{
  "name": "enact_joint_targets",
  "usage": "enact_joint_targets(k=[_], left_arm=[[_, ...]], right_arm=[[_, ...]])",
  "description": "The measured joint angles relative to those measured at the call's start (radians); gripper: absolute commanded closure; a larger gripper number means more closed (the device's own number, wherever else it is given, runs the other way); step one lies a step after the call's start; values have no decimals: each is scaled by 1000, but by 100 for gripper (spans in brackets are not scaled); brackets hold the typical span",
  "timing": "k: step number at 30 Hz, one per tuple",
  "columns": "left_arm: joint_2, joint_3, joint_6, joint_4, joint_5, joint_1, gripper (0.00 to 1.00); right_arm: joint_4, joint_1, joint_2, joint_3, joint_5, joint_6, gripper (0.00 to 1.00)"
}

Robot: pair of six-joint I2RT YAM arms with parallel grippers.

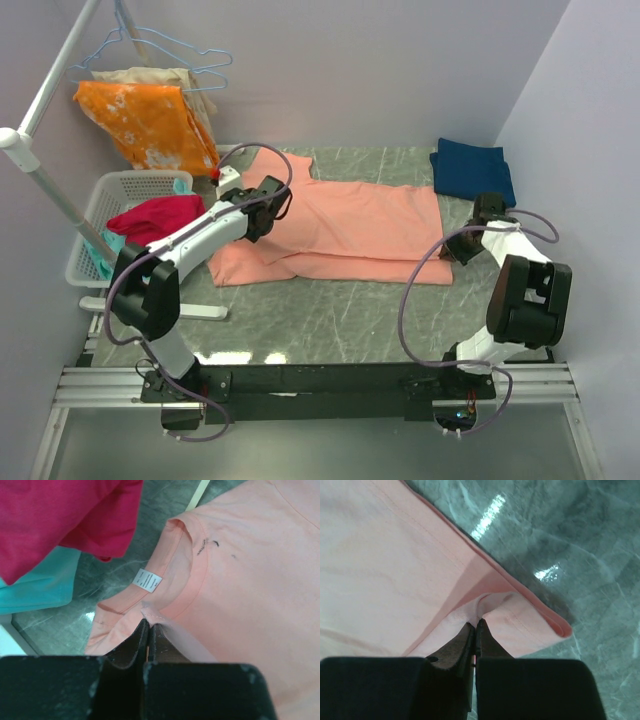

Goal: Fold and stack the t-shirts
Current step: Fold the tshirt

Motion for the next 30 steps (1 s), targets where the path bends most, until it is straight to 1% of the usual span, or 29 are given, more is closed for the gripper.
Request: enact_joint_targets(k=[1,2,3,4,5,6,7,8,10,12,17,20,23,26,30], left_arm=[[14,10,5,3,0,3,99],[31,23,8,6,0,6,99],[42,30,10,8,0,7,91],[54,36,13,10,1,10,84],[61,38,14,16,2,12,75],[66,38,13,19,1,14,61],[68,38,18,22,2,16,56],[70,38,23,26,2,19,52],[70,39,27,44,3,25,51],[73,47,32,59,3,32,49],[114,113,49,95,3,51,46],[122,133,58,103,6,55,46],[114,133,66,103,24,54,46],[64,70,64,100,70,54,47],[-75,-96,46,68,158,54,53]], right_arm=[[3,3,15,8,-1,-1,100],[7,5,29,16,-2,-4,93],[10,6,41,24,-3,-6,85],[14,9,51,31,-3,-8,71],[23,13,59,37,-2,-11,65],[32,17,61,37,1,-9,59],[41,24,62,37,4,-17,51],[53,29,59,37,5,-20,48],[83,39,51,37,13,-24,44],[117,49,37,36,28,-28,42],[179,69,-33,22,66,-31,42],[180,92,-80,11,89,-40,43],[157,153,-117,9,126,-59,44],[133,239,-148,0,150,-75,45],[122,351,-175,-56,138,-78,45]])
